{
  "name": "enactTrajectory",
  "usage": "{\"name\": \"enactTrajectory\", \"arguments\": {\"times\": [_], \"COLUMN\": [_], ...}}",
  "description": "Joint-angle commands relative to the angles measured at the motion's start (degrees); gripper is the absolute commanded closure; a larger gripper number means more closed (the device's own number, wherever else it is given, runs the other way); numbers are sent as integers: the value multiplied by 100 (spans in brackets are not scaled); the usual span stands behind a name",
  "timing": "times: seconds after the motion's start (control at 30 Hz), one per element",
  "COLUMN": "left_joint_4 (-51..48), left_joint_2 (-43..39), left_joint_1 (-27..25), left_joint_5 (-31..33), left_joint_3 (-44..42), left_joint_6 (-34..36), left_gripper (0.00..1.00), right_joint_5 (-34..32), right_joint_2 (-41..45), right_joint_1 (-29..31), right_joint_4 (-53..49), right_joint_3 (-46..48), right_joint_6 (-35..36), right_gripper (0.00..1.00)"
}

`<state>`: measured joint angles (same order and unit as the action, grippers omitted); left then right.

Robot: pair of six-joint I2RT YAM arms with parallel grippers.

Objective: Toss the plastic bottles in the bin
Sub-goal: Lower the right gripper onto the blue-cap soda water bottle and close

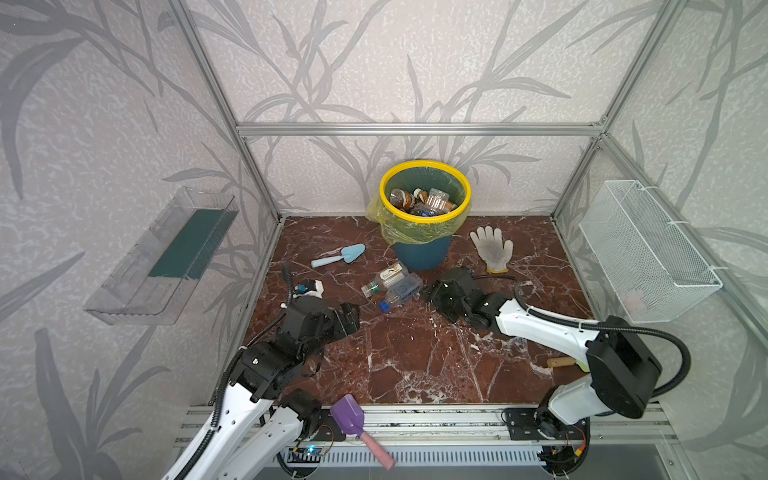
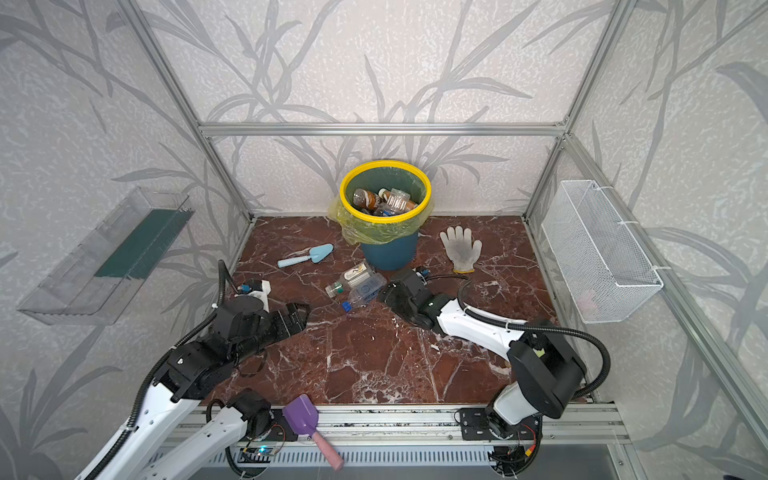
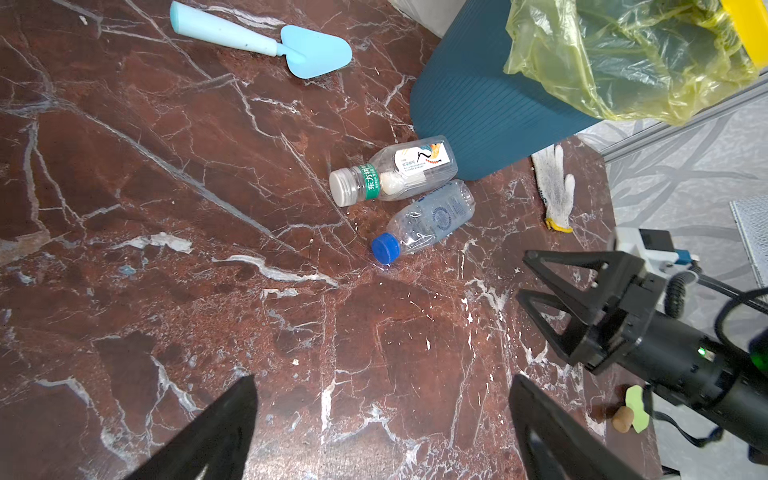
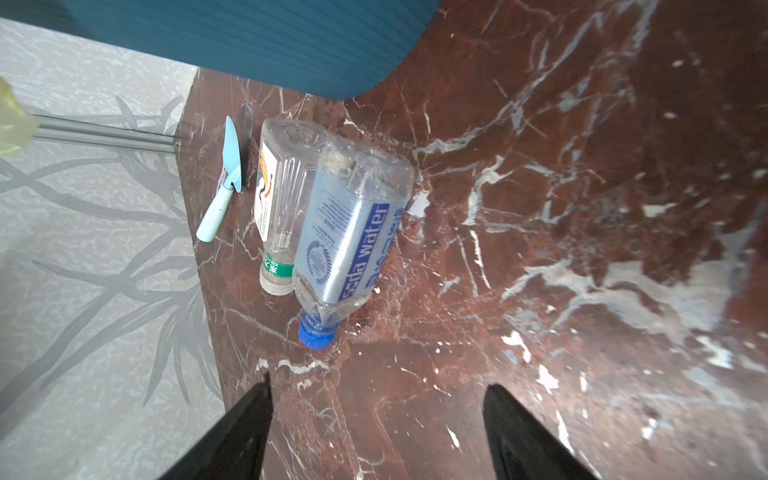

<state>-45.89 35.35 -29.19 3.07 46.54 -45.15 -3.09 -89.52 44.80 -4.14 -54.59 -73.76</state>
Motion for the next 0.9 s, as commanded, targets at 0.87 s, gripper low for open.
{"name": "enactTrajectory", "arguments": {"times": [0.87], "left_joint_4": [-279], "left_joint_2": [-485], "left_joint_1": [31], "left_joint_5": [71], "left_joint_3": [-40], "left_joint_6": [-239], "left_gripper": [6], "right_joint_5": [-482], "right_joint_2": [-2509], "right_joint_1": [100], "right_joint_4": [-966], "right_joint_3": [-2526], "right_joint_6": [-341], "right_gripper": [15]}}
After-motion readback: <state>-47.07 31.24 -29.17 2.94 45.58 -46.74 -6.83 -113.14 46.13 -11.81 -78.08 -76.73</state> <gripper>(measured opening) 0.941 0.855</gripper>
